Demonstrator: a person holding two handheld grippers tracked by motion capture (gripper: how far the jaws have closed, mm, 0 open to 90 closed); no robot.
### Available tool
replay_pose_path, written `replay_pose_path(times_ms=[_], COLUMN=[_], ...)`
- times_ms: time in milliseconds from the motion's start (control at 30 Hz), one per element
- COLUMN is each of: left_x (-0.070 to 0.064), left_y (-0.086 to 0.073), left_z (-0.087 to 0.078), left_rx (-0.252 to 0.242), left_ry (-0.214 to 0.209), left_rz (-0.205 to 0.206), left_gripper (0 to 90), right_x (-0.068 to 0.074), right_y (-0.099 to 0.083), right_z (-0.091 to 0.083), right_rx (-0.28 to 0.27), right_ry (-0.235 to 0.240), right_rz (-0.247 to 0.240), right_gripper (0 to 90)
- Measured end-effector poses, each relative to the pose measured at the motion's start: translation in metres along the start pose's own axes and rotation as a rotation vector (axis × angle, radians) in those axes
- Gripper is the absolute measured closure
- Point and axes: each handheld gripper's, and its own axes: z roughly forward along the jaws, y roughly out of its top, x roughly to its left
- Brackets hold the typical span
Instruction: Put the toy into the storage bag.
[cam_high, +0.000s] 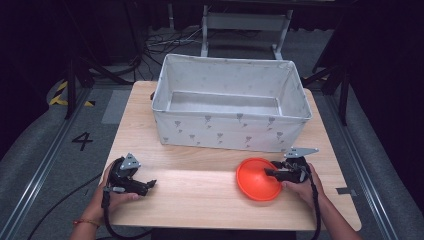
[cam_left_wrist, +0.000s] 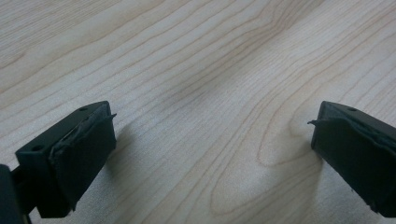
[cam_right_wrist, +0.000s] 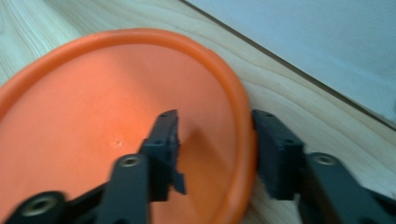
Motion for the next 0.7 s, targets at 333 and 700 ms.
replay_pose_path(times_ms=[333,700], left_x=[0.0,0.0], left_y=[0.0,0.0], left_z=[0.0,0.0], left_rx=[0.0,-0.001], left_ry=[-0.001,0.0], left_rz=[-0.001,-0.001], left_gripper=[0.2,0.2], right_x=[-0.004,0.014], right_y=[0.003,0.022], right_z=[-0.013,-0.035], right_rx=[-0.048,-0.08], right_ry=[0.045,0.086], right_rz=[0.0,-0.1], right_gripper=[75.8,81.9])
